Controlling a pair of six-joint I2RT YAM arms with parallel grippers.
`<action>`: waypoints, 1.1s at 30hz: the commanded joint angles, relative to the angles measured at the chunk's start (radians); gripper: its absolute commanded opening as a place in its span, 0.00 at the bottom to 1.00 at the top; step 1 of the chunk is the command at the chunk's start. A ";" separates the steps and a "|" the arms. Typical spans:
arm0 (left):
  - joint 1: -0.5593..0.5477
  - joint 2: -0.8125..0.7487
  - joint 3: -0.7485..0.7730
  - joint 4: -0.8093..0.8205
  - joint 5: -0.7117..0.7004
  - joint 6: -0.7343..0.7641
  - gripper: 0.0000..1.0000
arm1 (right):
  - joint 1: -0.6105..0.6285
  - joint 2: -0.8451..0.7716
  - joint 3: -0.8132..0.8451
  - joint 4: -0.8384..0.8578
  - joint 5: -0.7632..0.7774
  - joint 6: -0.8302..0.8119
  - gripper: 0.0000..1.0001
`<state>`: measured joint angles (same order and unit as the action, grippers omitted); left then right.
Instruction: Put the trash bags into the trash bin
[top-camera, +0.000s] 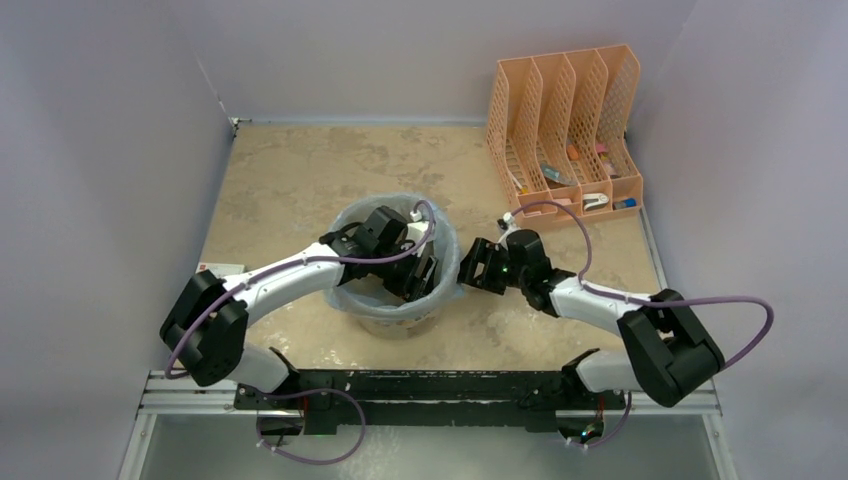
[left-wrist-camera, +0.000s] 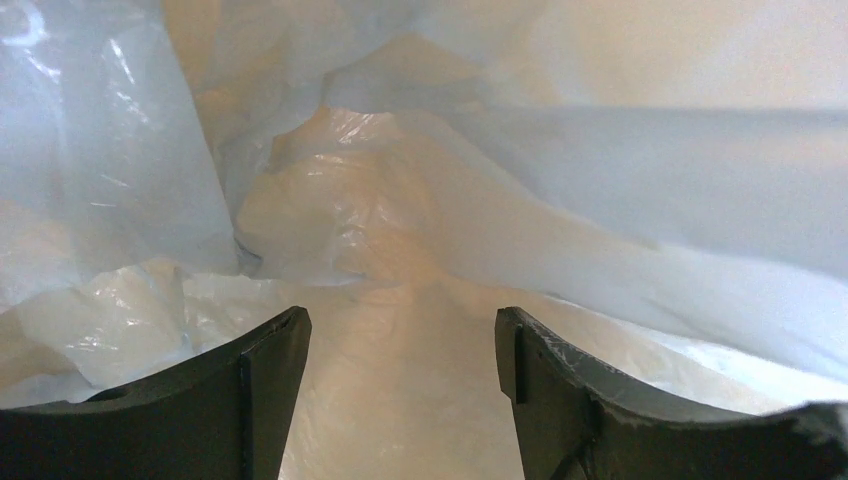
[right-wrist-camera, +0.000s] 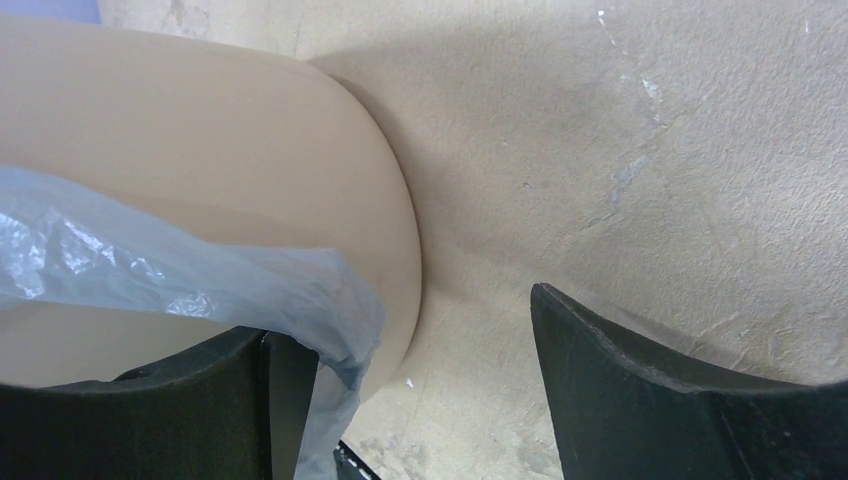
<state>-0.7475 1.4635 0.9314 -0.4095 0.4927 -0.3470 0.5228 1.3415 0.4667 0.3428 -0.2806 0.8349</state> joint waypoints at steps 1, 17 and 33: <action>-0.004 -0.060 0.051 0.003 -0.009 0.025 0.69 | 0.004 -0.071 0.038 0.003 0.003 -0.021 0.79; -0.003 -0.121 0.019 -0.040 -0.084 -0.003 0.75 | 0.003 -0.100 0.043 -0.013 0.004 -0.011 0.79; -0.003 -0.258 0.076 -0.011 0.108 0.053 0.70 | 0.003 -0.119 0.040 0.002 0.011 0.007 0.72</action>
<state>-0.7475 1.2362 0.9623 -0.5114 0.4606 -0.3294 0.5232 1.2419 0.4713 0.3264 -0.2760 0.8383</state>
